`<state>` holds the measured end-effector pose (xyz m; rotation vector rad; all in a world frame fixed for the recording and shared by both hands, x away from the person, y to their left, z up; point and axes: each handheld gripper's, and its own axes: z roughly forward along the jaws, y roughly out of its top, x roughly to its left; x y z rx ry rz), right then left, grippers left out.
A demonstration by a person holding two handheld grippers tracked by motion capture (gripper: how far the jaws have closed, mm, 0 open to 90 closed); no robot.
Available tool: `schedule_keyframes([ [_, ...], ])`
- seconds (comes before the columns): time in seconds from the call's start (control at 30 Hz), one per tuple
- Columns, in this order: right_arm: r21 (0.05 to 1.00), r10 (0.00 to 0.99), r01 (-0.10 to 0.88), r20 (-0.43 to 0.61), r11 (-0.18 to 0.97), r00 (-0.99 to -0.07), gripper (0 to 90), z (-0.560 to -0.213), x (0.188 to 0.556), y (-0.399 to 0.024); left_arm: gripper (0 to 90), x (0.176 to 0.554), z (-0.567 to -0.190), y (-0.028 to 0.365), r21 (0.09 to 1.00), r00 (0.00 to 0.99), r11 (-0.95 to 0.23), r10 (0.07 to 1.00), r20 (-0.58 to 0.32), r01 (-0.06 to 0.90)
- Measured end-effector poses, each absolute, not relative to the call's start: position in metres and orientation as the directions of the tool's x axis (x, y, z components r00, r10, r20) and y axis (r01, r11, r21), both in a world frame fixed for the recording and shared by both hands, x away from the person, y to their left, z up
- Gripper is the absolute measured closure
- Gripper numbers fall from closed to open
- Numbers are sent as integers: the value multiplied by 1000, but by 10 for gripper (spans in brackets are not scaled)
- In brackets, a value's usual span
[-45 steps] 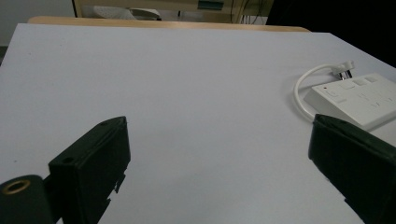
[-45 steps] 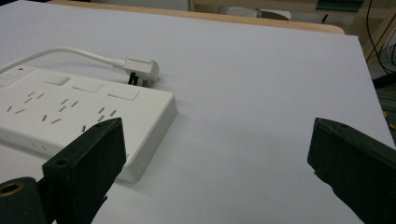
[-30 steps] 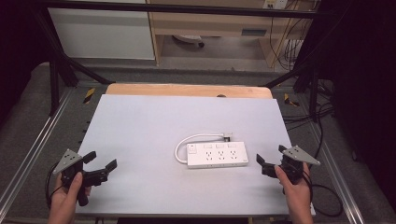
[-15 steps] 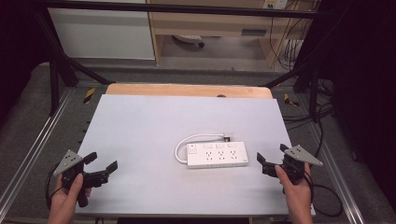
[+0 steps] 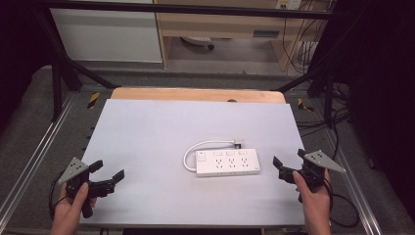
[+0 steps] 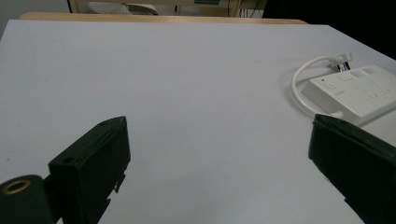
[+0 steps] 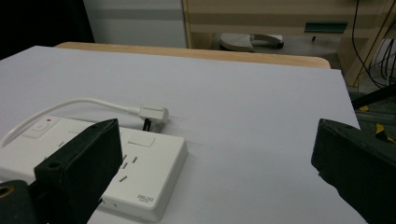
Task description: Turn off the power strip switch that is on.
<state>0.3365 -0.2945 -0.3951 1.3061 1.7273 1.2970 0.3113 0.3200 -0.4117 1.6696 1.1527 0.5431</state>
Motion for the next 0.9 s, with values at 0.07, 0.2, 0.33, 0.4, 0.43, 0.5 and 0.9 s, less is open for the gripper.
schedule_keyframes([
  [0.07,938,940,346,90,32,-330,23,-394,337,-294,55,311,-412,320,900,446,-52,880,-164,434],
  [0.2,940,940,336,69,51,-334,28,-388,340,-286,55,312,-413,320,898,443,-53,881,-163,437],
  [0.33,941,940,332,54,66,-338,31,-382,347,-281,55,312,-414,320,894,440,-53,882,-167,446],
  [0.4,942,939,329,49,70,-339,31,-381,348,-280,55,312,-414,320,892,439,-54,883,-168,449],
  [0.43,942,936,326,42,79,-349,33,-378,352,-277,55,312,-414,320,892,441,-51,881,-172,449],
  [0.5,941,934,327,35,89,-355,34,-375,356,-274,55,312,-414,320,892,442,-49,880,-175,450],
  [0.9,939,922,318,2,132,-387,53,-361,376,-253,55,312,-415,319,891,458,-52,870,-182,452],
])
